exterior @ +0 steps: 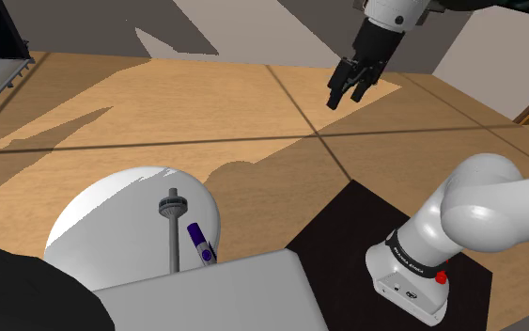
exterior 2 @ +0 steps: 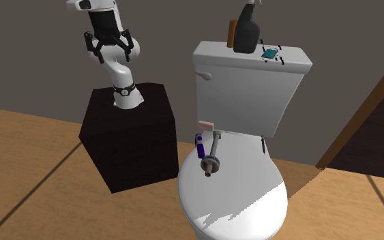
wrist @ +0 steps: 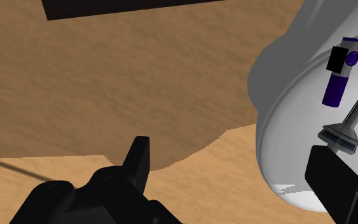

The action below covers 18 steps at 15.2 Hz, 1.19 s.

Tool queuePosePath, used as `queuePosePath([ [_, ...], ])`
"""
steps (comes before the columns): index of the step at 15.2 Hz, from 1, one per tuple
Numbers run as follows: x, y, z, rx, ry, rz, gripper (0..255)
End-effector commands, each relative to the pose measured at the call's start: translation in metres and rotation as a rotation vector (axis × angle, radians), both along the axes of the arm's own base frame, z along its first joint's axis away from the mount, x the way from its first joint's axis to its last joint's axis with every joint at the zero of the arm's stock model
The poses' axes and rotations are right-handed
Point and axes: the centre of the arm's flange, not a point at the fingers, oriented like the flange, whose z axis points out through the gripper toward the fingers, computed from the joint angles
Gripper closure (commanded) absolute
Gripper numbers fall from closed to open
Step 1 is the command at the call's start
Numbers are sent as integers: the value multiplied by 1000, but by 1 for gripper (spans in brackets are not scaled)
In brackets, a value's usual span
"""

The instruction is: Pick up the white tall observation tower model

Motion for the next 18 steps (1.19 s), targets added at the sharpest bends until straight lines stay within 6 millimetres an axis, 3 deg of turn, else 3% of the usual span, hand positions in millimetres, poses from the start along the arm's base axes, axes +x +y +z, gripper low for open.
queuePosePath([
  [1,2,19,-20,3,-5,-21,0],
  [18,51,168,-177,24,-38,-181,0],
])
